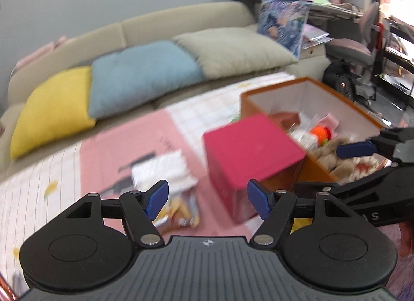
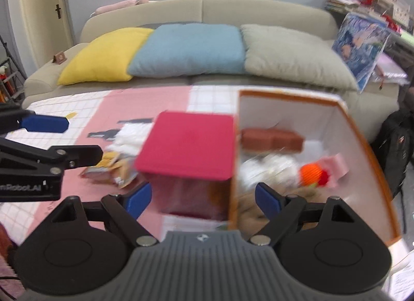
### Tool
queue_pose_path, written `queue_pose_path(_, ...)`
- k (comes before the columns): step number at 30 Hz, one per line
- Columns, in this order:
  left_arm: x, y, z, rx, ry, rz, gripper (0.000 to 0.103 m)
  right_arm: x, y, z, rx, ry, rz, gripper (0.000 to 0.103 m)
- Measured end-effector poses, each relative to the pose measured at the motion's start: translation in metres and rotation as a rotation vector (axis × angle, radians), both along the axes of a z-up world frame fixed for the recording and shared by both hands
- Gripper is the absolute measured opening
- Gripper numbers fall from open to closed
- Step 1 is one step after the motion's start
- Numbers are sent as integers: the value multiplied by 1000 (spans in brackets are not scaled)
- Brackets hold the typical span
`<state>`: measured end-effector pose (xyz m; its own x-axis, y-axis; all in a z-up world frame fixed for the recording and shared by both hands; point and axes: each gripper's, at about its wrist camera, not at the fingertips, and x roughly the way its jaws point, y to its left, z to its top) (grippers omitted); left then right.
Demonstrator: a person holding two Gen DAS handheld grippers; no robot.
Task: Organize soft objects
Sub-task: 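Move both tools back over the snack bag and white tissues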
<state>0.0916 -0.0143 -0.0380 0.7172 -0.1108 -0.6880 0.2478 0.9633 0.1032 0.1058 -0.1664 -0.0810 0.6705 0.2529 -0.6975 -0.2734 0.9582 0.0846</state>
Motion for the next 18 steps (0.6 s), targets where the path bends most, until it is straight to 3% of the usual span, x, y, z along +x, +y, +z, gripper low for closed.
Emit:
queue_pose_path(6, -20, 39, -21, -25, 48, 64, 82, -15, 36, -16, 11, 41, 79, 86)
queue_pose_path(15, -23, 83, -43, -78, 83, 118, 80, -5, 99, -44, -65, 75, 179, 85)
queue_pose_path(18, -18, 92, -50, -74, 81, 86, 80, 3, 117, -54, -103, 72, 205, 77)
